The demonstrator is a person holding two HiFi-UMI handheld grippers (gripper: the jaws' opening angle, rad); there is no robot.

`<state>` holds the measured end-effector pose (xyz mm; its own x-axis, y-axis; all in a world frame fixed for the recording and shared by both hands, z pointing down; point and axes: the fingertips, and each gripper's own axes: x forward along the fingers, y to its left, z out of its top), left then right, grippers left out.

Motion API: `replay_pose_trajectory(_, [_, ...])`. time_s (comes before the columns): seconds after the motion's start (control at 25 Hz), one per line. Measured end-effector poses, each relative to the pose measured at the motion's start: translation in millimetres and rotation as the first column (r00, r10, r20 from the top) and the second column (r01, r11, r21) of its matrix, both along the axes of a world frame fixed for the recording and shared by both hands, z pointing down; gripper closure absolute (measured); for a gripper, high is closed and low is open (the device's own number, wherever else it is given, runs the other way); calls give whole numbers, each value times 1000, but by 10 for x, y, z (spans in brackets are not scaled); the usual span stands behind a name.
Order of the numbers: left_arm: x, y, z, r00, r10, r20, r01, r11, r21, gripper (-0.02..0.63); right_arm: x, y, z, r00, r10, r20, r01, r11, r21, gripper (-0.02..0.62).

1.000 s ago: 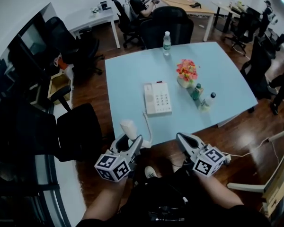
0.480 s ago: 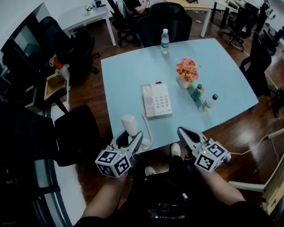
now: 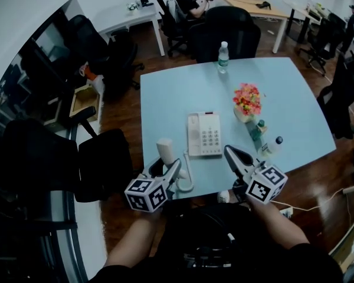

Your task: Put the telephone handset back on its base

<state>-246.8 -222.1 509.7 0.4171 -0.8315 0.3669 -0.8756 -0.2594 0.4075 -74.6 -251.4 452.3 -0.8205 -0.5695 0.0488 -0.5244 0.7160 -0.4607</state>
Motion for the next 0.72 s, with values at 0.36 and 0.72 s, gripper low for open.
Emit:
replay_pose_trajectory(0.36, [164, -740, 440, 996, -40, 82, 51, 990, -134, 385, 120, -609, 57, 998, -56, 16, 56, 998, -10, 581])
replay_pose_trajectory(0.72, [530, -1611, 799, 991, -20, 134, 52, 970, -238, 385, 392, -1000, 242, 998, -63, 21, 64, 995, -74, 581])
